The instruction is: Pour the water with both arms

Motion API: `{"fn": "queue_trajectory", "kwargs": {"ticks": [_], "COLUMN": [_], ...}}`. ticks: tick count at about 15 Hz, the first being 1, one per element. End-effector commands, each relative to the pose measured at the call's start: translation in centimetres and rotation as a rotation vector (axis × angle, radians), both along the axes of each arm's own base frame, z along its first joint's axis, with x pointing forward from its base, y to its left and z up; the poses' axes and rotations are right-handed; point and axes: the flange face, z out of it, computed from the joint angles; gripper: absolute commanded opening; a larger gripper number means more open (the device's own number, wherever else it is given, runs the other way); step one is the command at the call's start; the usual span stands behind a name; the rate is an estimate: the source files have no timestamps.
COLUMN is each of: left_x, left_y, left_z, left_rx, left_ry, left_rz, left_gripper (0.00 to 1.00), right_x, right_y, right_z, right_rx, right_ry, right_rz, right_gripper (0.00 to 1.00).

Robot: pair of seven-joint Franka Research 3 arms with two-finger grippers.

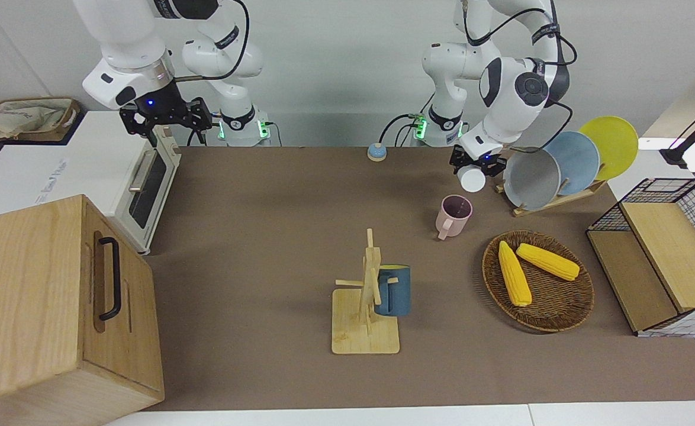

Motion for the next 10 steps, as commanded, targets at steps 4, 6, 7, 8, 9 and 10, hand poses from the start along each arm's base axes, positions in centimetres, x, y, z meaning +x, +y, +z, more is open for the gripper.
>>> {"fn": "queue_trajectory", "kwargs": {"ticks": [4,6,7,8,9,10], "left_x": [-0.5,-0.9,-1.3,-1.6,-2.0,-2.3], "left_y": [0.9,1.0,1.0,1.1,1.2,1.2], "left_z": [2.9,2.9,2.9,2.7,2.6,2.5], "left_rx": [-0.02,-0.048,-0.061,-0.065,-0.068,-0.07], "left_ry": [-0.053,-0.093,-0.114,-0.132,-0.15,-0.165], "left_rz": [0.046,0.065,0.076,0.08,0.084,0.086], "left_gripper": [0.0,0.0,0.0,0.0,0.0,0.0], "right_x": [-0.3,-0.3,-0.3,-0.3,-0.3,-0.3], "right_y": [0.0,0.0,0.0,0.0,0.0,0.0], "right_z": [0.3,0.3,0.3,0.3,0.3,0.3], "right_rx": [0.017,0.017,0.017,0.017,0.017,0.017], "right_ry": [-0.002,-0.004,-0.004,-0.002,-0.002,-0.002], "right_rz": [0.009,0.007,0.007,0.007,0.009,0.007], "right_gripper": [0.987,0.985,0.987,0.985,0.987,0.987]}}
